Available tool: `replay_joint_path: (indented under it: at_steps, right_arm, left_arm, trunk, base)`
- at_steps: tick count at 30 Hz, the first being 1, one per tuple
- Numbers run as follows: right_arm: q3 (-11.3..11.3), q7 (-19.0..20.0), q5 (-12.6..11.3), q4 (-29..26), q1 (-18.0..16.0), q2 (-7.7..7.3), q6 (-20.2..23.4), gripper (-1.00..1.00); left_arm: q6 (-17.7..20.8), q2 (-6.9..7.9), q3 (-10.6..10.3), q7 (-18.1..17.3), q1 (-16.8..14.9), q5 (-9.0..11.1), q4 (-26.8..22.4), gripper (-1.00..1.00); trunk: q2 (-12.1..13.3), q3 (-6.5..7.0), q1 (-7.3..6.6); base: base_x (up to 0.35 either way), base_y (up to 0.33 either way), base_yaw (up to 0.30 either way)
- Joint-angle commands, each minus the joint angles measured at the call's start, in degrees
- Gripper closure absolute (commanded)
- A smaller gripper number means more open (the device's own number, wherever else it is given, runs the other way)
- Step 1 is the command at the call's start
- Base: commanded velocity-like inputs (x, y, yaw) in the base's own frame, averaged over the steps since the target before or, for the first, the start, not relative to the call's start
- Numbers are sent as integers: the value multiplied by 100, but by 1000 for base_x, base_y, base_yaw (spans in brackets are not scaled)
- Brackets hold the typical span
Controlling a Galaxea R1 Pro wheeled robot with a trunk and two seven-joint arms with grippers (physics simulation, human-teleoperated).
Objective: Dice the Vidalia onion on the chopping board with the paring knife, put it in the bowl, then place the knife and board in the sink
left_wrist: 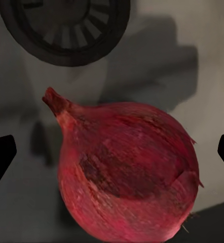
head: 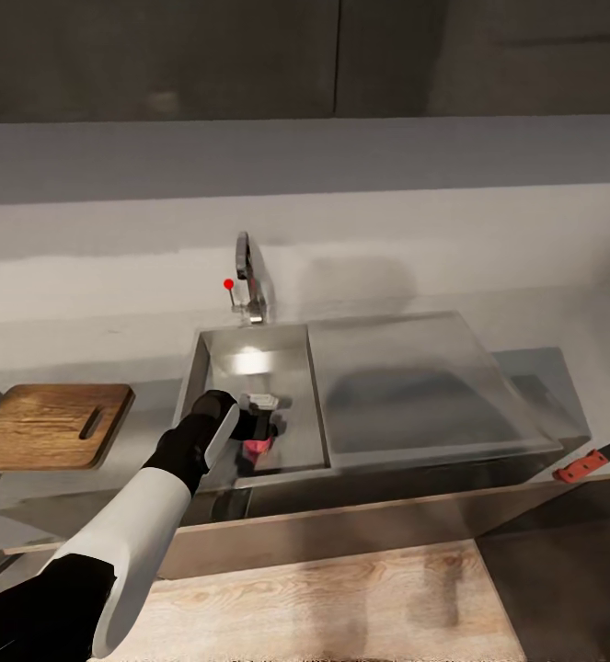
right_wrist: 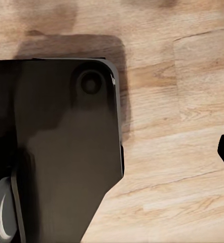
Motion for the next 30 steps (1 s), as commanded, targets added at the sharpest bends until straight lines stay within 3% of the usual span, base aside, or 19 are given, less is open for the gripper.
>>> replay_joint_path:
  at_steps: [1, 9, 30]
  right_arm:
    - [-24, -13, 41, -13, 4, 6, -4, -100]
    - [-24, -27, 41, -18, 4, 6, -10, -100]
    - [-33, -30, 42, -18, 4, -8, -9, -100]
  left_arm:
    - [21, 2, -11, 15, -4, 29, -2, -100]
    - [21, 2, -11, 15, -4, 29, 28, -100]
    - [21, 1, -12, 15, -4, 27, 139, -100]
  trunk:
    - [-10, -18, 3]
    - [-10, -83, 3]
    - [-10, -91, 3]
  base:
    - [0, 0, 0]
    - [0, 0, 0]
    - [0, 0, 0]
